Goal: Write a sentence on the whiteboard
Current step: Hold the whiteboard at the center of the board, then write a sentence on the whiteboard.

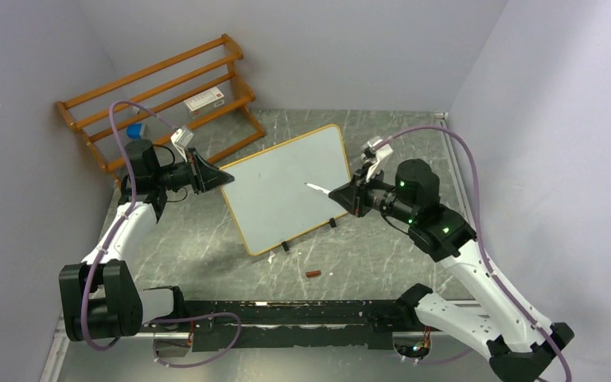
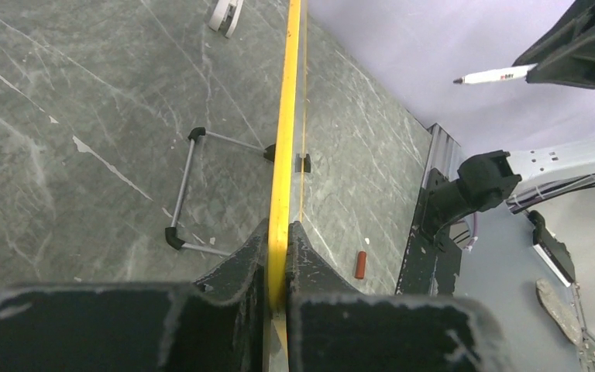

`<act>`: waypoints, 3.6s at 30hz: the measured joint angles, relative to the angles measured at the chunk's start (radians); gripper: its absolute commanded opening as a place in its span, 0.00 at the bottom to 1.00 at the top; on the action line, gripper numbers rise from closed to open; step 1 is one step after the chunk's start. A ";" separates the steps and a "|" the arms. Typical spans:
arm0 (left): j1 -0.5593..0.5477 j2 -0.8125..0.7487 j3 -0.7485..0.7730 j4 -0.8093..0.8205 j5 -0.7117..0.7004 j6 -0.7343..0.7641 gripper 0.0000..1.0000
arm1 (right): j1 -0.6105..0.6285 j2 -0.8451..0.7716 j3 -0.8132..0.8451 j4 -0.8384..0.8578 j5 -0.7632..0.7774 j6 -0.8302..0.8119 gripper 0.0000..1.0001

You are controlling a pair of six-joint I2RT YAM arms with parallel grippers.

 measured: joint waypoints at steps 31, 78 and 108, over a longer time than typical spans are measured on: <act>-0.050 -0.082 0.032 -0.179 -0.119 0.102 0.05 | 0.780 0.481 0.202 0.180 0.962 -0.114 0.00; -0.054 -0.062 0.030 -0.189 -0.146 0.090 0.05 | 0.765 0.745 0.393 0.124 1.087 -0.085 0.00; -0.053 -0.048 0.035 -0.190 -0.144 0.090 0.05 | 0.732 0.774 0.430 0.139 1.062 -0.093 0.00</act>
